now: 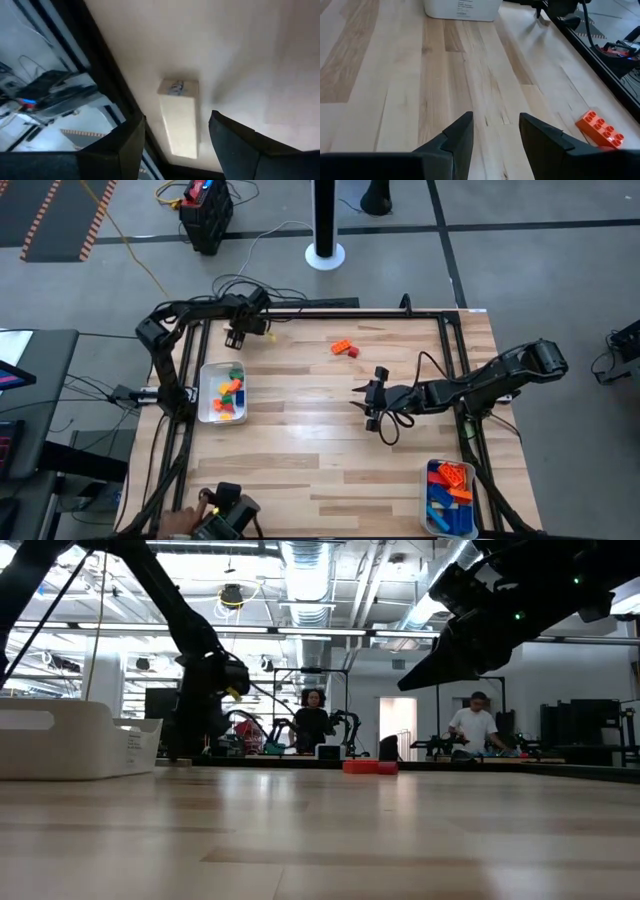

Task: Sort blocks by size
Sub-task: Put the brown large block into the gray bin

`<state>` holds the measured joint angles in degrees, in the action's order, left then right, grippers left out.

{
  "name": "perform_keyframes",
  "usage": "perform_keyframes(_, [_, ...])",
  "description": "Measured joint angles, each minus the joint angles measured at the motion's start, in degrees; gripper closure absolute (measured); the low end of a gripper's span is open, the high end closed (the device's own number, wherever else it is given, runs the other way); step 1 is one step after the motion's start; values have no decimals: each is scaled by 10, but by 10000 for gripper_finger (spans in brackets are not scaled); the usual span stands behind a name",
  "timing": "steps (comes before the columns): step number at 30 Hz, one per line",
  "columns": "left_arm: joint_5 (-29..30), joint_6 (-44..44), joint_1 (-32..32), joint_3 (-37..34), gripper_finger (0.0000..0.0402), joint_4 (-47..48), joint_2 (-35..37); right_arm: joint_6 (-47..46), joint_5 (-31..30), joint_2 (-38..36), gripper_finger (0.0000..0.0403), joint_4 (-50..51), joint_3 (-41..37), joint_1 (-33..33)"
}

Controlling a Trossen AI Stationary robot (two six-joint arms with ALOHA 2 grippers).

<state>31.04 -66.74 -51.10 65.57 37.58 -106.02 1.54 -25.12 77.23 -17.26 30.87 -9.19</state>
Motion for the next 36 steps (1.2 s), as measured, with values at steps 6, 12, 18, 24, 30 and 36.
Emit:
perform_keyframes(6, [-40,12,-8,-1,194,24,0,0,0,0,216,0,0,0])
perform_keyframes(12, [-43,21,-14,-1,194,21,0,-4,0,0,216,0,0,0])
perform_keyframes(18, [-41,51,-13,1,204,44,-18,-6,0,0,216,0,0,-1])
perform_keyframes(24, [-5,37,4,0,260,42,-37,-6,0,0,216,0,0,-1])
perform_keyframes(30, [11,40,13,14,344,39,-41,-6,0,0,216,0,0,-1])
perform_keyframes(36, [-13,93,34,37,352,73,-42,-4,0,0,216,1,0,-1])
